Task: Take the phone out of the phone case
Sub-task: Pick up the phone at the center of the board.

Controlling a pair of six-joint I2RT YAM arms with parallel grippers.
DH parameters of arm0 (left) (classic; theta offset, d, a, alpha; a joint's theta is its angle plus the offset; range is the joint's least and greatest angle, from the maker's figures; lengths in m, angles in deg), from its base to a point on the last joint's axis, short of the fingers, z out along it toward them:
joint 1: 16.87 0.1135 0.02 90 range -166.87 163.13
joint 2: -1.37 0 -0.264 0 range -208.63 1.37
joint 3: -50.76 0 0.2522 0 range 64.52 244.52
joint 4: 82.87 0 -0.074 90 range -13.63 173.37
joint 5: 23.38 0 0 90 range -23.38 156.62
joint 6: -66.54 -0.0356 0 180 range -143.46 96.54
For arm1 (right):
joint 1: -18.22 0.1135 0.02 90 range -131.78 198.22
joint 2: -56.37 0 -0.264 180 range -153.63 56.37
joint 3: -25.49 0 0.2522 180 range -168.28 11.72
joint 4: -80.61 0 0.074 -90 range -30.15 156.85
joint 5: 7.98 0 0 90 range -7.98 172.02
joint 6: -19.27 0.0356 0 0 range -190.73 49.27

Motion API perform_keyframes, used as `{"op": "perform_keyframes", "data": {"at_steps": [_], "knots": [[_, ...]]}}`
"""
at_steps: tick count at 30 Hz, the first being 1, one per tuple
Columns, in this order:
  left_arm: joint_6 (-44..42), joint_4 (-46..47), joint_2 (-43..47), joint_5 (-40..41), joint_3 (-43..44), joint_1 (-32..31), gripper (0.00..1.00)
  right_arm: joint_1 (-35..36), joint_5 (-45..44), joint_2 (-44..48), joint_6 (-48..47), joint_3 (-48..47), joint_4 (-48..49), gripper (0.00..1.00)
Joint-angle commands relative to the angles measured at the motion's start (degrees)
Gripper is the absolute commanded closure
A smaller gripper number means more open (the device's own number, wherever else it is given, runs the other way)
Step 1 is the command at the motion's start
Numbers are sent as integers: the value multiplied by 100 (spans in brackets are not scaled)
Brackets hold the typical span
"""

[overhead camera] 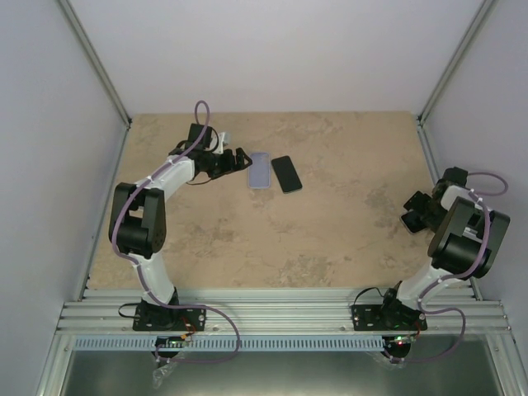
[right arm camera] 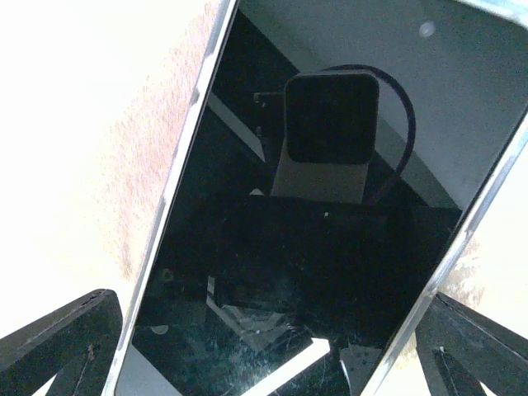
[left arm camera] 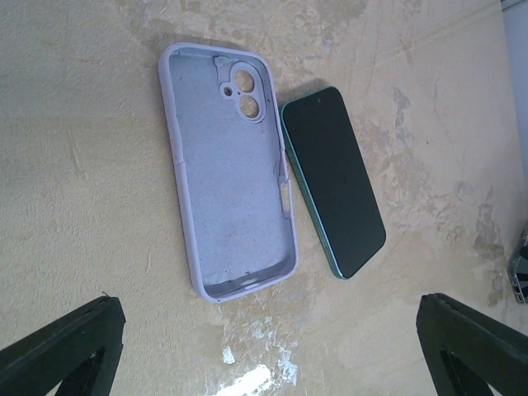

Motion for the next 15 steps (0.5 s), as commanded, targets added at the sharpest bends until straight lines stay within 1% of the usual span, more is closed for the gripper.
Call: {"op": "perform_keyframes", "data": {"at_steps": [1, 6, 13, 15], "knots": [[18, 114, -42, -35, 108, 23, 1, 60, -20, -414, 32, -95, 22, 2], [52, 101, -51, 5, 128, 32, 1, 426, -83, -646, -35, -148, -13, 2], [69, 62, -36, 100, 119, 36, 1, 633, -341, -1200, -112, -471, -257, 3], [62, 66, -29, 102, 111, 46, 1, 688, -255, -1218, -180, -531, -279, 7]]}}
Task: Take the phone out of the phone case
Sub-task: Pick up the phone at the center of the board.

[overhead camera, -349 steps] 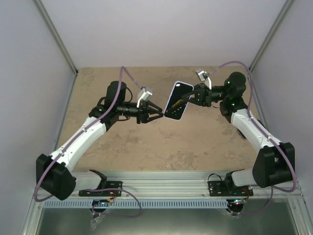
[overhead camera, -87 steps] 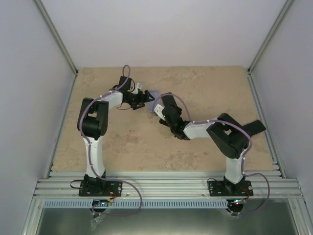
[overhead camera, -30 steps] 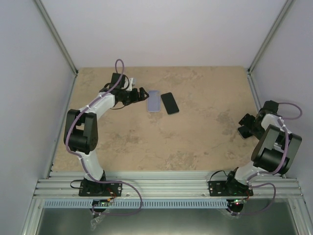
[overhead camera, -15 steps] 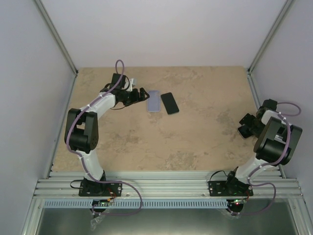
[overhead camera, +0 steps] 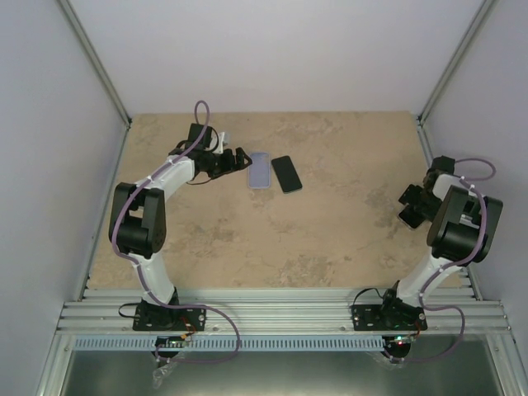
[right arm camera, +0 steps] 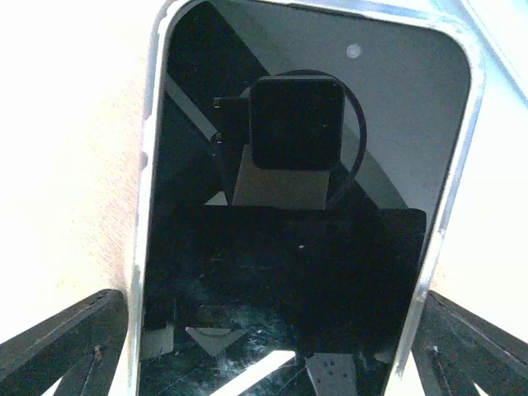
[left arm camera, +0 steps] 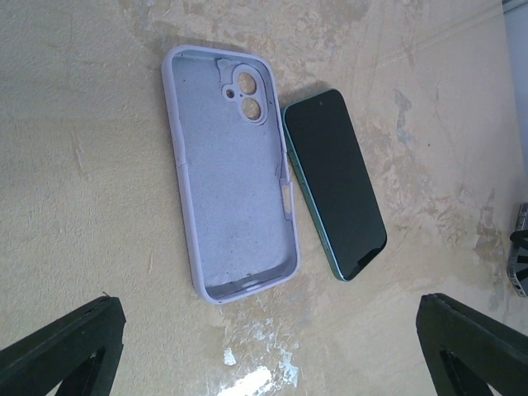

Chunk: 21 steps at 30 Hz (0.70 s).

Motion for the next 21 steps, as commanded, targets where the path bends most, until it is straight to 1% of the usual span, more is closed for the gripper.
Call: {"op": "perform_keyframes", "data": {"at_steps": [1, 3, 5, 9, 13, 16, 19, 21], "knots": [[35, 53, -25, 71, 114, 53, 1, 205, 415, -528, -154, 141, -185, 11], [39, 57, -18, 67, 113, 58, 1, 384, 534, -407, -287, 161, -146, 16], [45, 56, -18, 46, 124, 67, 1, 652, 696, -256, -406, 182, -117, 18], [16, 14, 23, 44, 145, 67, 1, 1256, 726, 37, -601, 227, -50, 24], [-38, -13, 107, 93, 107, 76, 1, 1848, 619, 224, -905, 245, -25, 27], [-75, -26, 155, 128, 73, 80, 1, 2198, 680, 285, -1355, 254, 29, 31], [-133, -50, 188, 175, 96, 91, 1, 2704, 519, 306, -1791, 290, 75, 32], [-174, -68, 214, 194, 132, 102, 1, 2968, 249, 356, -2082, 388, 155, 32]]}}
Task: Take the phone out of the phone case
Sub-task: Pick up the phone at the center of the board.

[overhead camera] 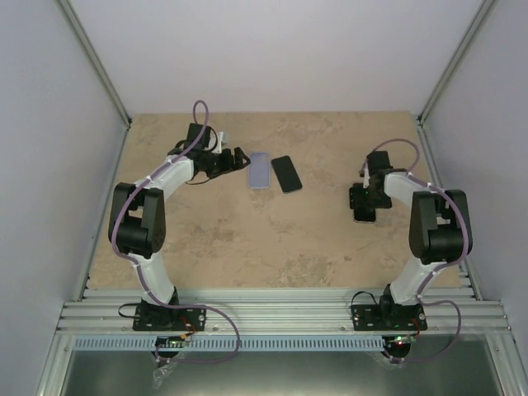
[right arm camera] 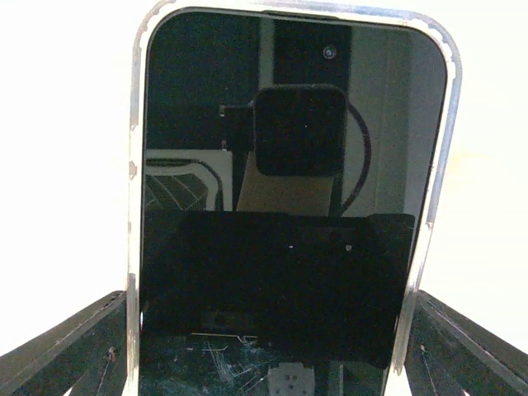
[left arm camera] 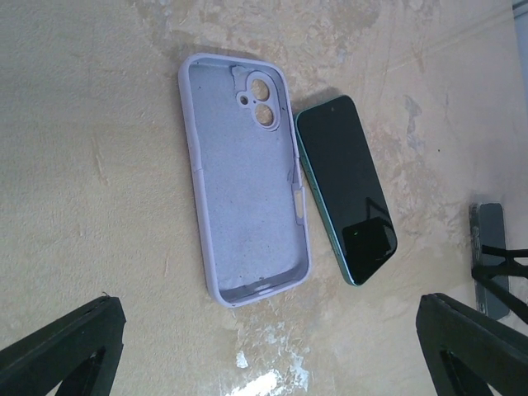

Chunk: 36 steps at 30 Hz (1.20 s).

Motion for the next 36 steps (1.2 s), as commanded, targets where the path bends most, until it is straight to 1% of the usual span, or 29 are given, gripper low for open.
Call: {"op": "perform_keyframes", "data": {"at_steps": [1, 5, 7, 10, 13, 16, 19, 23, 25, 31, 36], "knots": [[-148, -66, 221, 113, 141, 62, 1, 580, -203, 198, -838, 237, 68, 32], [-152, -66, 250, 160, 150, 76, 1, 994, -773, 259, -1284, 370, 267, 29], [-140, -75, 244, 203, 151, 76, 1, 1102, -904, 231, -1392, 423, 359, 25], [-153, -106, 205, 172, 190, 74, 1, 1112, -814, 67, -1400, 407, 314, 18], [-156, -147, 180, 111, 242, 76, 1, 1113, -559, -89, -1407, 370, 239, 15], [-186, -188, 185, 94, 289, 76, 1, 1112, -260, -182, -1407, 294, 139, 15], [-232, -244, 199, 30, 328, 76, 1, 1096, -68, -197, -1390, 190, 66, 21], [-364, -291, 269, -139, 336, 76, 1, 1095, 86, 168, -1411, 29, 142, 25], [-462, -276, 321, -360, 329, 74, 1, 1103, 125, 432, -1424, -61, 219, 26], [-752, -111, 459, -1379, 329, 76, 1, 1233, 728, 973, -1561, -465, 378, 27], [-412, 363, 665, -1911, 151, 76, 1, 1668, 984, 1363, -1750, -713, 600, 27]]}}
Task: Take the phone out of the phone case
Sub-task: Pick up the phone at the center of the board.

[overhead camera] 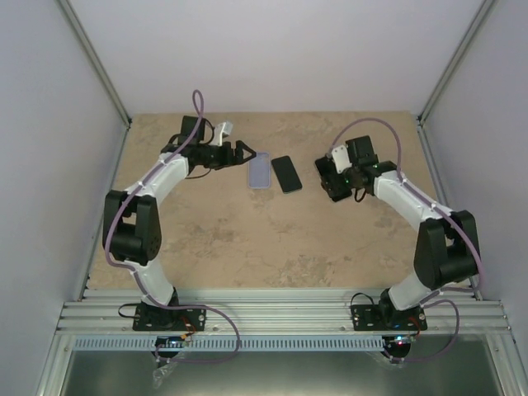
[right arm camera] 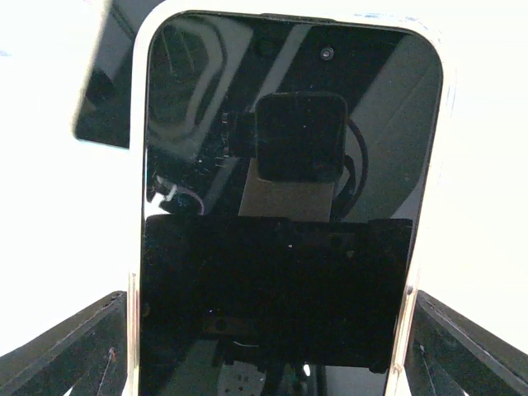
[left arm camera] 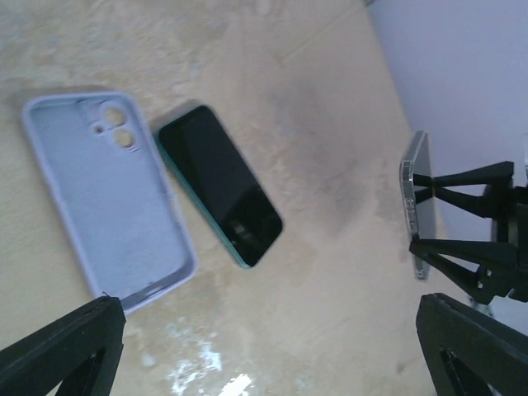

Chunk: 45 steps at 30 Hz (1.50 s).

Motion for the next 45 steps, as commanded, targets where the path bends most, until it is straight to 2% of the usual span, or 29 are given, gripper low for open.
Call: {"op": "perform_keyframes", "data": {"at_steps": [1, 8, 15, 25, 28, 32, 36, 38, 41, 43, 45], "knots": [[207, 590, 371, -876, -90, 27, 2, 466, 384, 470, -264, -350, 408, 28], [824, 1547, 825, -1724, -588, -41, 15, 1322, 341, 925, -575, -517, 768, 30], [584, 1463, 1062, -1770, -750, -403, 33, 1842, 379, 882, -568, -768, 705, 29], [596, 1715, 1258, -2040, -1050, -818, 53, 2146, 254, 802, -661, -898, 657, 30], [612, 1708, 1265, -2031, -1068, -833, 63, 2202, 196, 808, -681, -897, 684, 29], [646, 1664, 1254, -1983, -1052, -833, 84, 2229, 127, 801, -701, -880, 704, 29], [783, 1704, 1226, -1952, -1044, -833, 92, 2232, 70, 820, -718, -819, 701, 29], [777, 1691, 1210, -1939, -1034, -833, 97, 2229, 66, 853, -727, -783, 696, 26], [657, 1534, 1163, -1981, -971, -831, 100, 2195, 209, 900, -812, -735, 603, 10], [342, 1189, 1120, -2002, -847, -830, 100, 2044, 719, 968, -872, -733, 457, 3], [7, 880, 1125, -2049, -738, -830, 100, 1825, 1330, 1030, -861, -768, 271, 2]]}}
